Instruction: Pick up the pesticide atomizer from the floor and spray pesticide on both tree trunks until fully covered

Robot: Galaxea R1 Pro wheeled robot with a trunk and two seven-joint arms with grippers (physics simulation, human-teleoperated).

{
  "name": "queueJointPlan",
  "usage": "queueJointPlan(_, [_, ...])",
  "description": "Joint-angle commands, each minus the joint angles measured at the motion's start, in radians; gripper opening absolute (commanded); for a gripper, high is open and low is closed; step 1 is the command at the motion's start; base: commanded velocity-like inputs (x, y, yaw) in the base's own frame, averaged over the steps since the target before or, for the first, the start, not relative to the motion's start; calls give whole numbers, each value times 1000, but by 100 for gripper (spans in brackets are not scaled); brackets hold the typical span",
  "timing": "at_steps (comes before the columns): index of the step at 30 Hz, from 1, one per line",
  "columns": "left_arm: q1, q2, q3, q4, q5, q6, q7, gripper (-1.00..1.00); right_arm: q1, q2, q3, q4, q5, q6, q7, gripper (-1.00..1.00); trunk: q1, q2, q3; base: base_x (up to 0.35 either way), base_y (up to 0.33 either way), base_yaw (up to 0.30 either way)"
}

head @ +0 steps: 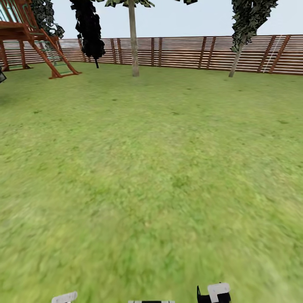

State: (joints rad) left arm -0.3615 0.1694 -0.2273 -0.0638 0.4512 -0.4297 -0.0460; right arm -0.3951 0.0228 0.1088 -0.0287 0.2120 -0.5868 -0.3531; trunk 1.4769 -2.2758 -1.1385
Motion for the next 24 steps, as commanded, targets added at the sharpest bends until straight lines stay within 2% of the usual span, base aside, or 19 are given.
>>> queueJointPlan(1, [-1, 0, -6, 1, 11, -3, -5, -100, -1, 0, 8, 1, 4, 1, -10, 100, 0, 0, -1, 336, 0, 0])
queueJointPlan(24, [-1, 0, -6, 1, 11, -3, -5, -100, -1, 0, 8, 1, 4, 1, -10, 100, 0, 0, -1, 336, 0, 0])
